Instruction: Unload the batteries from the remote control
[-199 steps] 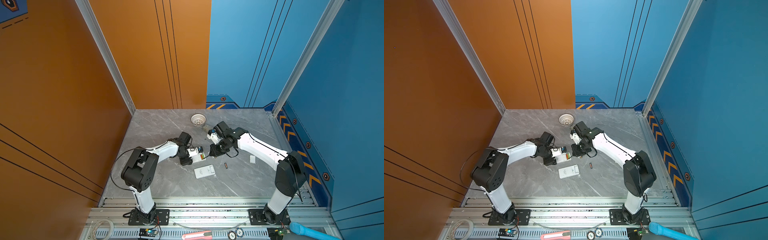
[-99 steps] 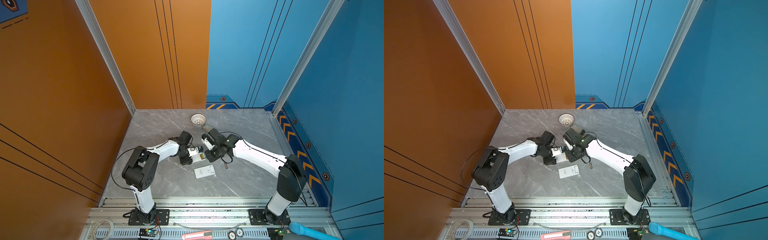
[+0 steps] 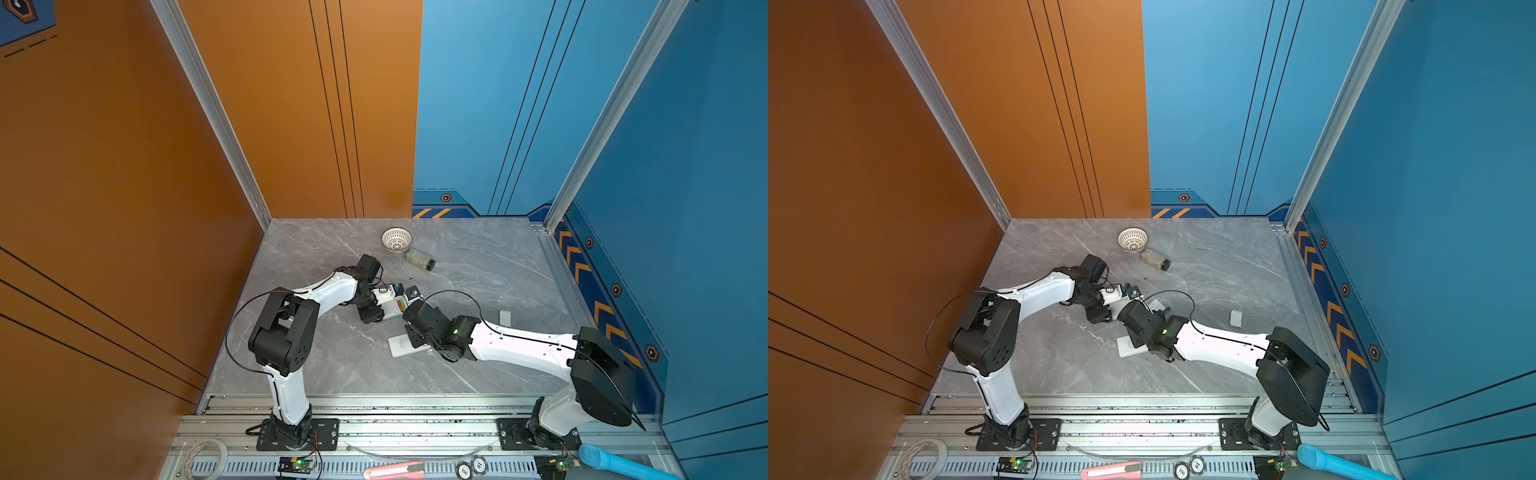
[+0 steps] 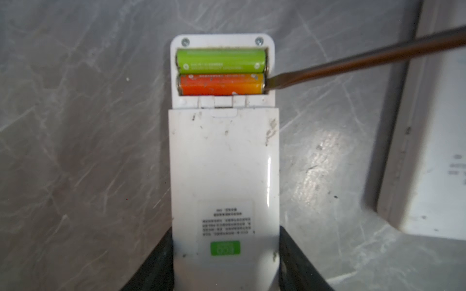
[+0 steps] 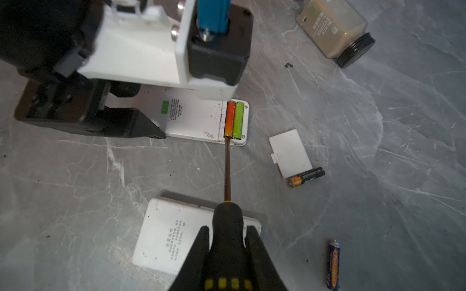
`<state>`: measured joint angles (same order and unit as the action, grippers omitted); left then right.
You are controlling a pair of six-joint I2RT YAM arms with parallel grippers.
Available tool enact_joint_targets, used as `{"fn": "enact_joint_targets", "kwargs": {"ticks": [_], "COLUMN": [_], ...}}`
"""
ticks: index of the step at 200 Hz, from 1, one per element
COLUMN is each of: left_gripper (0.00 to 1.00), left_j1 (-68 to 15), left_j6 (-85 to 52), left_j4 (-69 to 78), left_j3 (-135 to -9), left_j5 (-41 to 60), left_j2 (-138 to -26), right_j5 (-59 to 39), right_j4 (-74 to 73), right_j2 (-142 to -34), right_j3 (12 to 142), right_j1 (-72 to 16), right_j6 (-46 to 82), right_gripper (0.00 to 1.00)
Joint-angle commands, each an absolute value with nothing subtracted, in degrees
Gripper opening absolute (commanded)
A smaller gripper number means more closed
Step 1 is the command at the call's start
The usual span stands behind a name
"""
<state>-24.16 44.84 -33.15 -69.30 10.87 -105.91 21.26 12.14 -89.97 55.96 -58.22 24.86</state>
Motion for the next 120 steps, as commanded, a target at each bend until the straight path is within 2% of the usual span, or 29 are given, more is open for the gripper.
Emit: {"fn": "enact_joint_targets", "kwargs": {"ticks": [1,38,96,120], "left_gripper": [0.00,0.00,0.00,0.00], "left_j1": [-25.5,-25.0,-24.1,-23.6], "left_j6": [47.2,46.1,44.5,43.8], "left_j4": [-43.5,-44.4,-45.4,-45.5], "left_j3": [-70.0,-70.6,-72.3,-72.6], "left_j5": [23.3,26.1,27.9,26.0], "left_j2": [-106.9,-108.1,-110.0,-110.2], "right_j5": [29.9,30.3,25.7,23.7], "right_j4": [-0.8,-8.3,-14.6,-9.5], "right_j2": [-90.9,-91.8,-94.0,-93.8], "right_j3": [53.9,54.3,58.8,62.0], "right_j1": [-57.0,-54.7,-50.9,-49.8], "right_j6": [28.4,26.6,27.2,26.3], "right_gripper": [0.00,0.00,0.00,0.00]}}
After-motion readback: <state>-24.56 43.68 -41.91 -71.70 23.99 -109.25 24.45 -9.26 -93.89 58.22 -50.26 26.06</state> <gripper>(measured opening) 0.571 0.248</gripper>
